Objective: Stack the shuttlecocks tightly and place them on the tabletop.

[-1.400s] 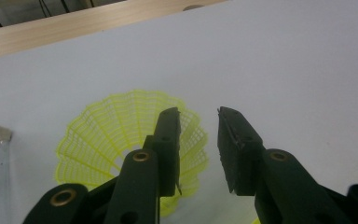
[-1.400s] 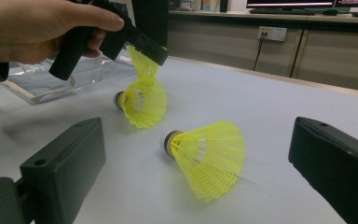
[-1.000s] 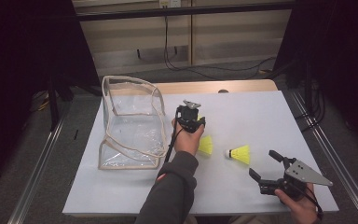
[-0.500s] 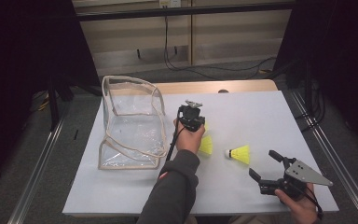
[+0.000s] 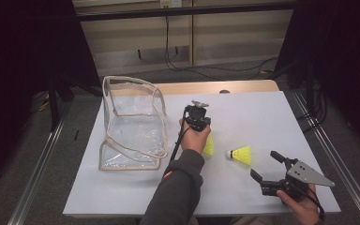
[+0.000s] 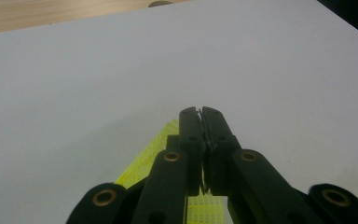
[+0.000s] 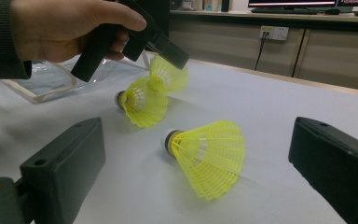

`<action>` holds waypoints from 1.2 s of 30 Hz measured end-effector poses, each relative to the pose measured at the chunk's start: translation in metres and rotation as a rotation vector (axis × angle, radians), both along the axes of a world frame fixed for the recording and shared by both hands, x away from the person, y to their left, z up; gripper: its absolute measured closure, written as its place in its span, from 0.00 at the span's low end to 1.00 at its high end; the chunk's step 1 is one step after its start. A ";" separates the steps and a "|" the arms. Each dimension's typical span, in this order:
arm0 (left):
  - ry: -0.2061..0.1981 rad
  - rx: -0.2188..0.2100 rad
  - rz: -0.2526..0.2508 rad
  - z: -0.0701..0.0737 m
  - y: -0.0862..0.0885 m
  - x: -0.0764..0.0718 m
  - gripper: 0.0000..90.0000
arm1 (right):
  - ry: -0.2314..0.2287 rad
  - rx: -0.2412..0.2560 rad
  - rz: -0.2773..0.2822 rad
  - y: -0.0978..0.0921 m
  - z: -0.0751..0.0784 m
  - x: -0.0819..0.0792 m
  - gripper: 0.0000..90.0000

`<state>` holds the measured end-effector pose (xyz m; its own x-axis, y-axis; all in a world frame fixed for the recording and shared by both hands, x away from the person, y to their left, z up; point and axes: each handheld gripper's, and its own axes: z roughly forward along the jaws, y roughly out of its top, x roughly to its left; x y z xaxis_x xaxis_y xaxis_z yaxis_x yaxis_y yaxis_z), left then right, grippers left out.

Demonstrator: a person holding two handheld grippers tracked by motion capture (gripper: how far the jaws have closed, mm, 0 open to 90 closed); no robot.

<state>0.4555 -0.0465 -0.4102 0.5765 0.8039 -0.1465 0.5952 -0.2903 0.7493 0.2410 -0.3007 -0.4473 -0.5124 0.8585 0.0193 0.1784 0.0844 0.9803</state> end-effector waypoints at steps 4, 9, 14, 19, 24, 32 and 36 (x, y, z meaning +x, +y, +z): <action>0.008 -0.002 -0.005 -0.002 -0.003 0.000 0.97 | -0.001 -0.002 0.000 0.000 0.000 0.000 0.04; 0.011 0.001 -0.012 -0.004 -0.004 0.001 0.97 | 0.002 -0.005 0.004 0.000 0.000 0.000 0.04; 0.010 -0.005 -0.014 -0.004 -0.005 0.001 0.96 | 0.003 -0.003 0.005 0.000 0.000 0.000 0.04; 0.018 -0.004 -0.024 -0.005 -0.006 0.001 0.95 | 0.000 -0.003 0.004 0.000 0.000 0.000 0.04; 0.010 -0.005 -0.029 -0.005 -0.008 0.001 0.95 | 0.001 -0.005 0.004 0.000 0.000 0.000 0.04; 0.011 -0.004 -0.028 -0.005 -0.010 0.002 0.94 | 0.003 -0.006 0.005 0.000 0.000 0.000 0.04; 0.014 -0.001 -0.032 -0.007 -0.011 0.004 0.93 | 0.001 -0.006 0.004 0.000 0.000 0.000 0.04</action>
